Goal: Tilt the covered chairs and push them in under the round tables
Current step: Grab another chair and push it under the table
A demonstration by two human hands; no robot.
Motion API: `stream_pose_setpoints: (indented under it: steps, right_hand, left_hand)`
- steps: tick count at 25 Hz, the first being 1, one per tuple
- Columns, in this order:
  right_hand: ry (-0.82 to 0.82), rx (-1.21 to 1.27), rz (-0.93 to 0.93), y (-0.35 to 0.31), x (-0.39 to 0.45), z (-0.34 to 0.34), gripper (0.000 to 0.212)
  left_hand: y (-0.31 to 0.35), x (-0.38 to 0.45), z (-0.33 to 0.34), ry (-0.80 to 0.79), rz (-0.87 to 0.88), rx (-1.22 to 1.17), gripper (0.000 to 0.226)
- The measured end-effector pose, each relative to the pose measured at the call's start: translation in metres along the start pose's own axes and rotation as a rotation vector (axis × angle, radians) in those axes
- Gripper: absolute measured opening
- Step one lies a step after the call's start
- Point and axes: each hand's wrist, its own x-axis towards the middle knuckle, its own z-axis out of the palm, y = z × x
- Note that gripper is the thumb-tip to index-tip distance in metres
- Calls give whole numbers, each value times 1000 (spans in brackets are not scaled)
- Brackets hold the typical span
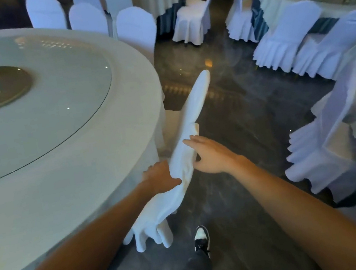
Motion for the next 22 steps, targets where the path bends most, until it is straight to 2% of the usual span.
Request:
stream_pose_setpoints:
  steps: [5,13,18,22]
  right_hand:
    - [61,-72,-77,81,80,-22,71]
    - [-48,-191,-174,190,197,-63,67]
    - [-134,-446,-309,249,275,-54,71]
    - [-176,-718,-408,292,326,-47,67]
  left_hand:
    - [53,100,11,-62,7,-224,83]
    - [106,204,8,-41,-168,-114,57]
    - [119,234,22,71,-302,-55,38]
    - [126,247,32,156,-460,-56,34]
